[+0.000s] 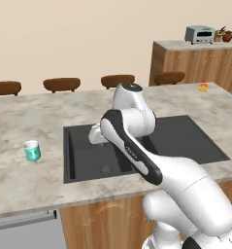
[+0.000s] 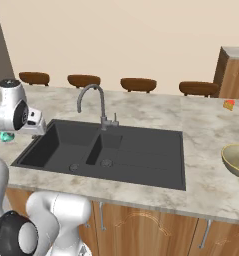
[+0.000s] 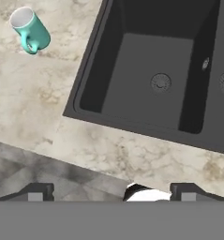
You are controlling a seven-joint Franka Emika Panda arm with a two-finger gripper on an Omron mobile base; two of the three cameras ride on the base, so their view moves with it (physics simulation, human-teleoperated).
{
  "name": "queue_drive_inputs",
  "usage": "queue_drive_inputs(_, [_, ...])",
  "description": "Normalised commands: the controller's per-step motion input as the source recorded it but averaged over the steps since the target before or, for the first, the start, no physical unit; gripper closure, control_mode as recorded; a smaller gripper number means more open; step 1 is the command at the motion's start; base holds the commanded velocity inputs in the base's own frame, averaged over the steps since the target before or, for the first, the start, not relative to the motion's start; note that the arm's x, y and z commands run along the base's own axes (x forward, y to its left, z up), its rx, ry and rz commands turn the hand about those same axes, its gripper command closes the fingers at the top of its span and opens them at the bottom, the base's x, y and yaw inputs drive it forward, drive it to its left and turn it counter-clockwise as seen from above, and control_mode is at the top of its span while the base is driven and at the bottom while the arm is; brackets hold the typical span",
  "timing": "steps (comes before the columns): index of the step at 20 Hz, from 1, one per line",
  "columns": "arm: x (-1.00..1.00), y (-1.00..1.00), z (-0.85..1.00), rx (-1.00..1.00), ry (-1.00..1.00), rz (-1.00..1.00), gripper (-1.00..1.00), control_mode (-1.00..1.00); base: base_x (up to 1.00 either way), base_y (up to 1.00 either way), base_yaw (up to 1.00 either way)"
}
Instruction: Pick the mug and place it in the sink. Pick the bowl and place it in the open cabinet and then close the cabinet.
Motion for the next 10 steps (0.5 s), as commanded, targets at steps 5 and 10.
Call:
queue_drive_inputs(5, [0.11,1.0,-0.05,-0.11,0.02,0.11,-1.0,-1.0,0.0,0.0,0.0])
queue_drive_inputs(10, [0.18,1.0,-0.07,-0.07,0.0,0.13,-1.0,-1.0,0.0,0.0,0.0])
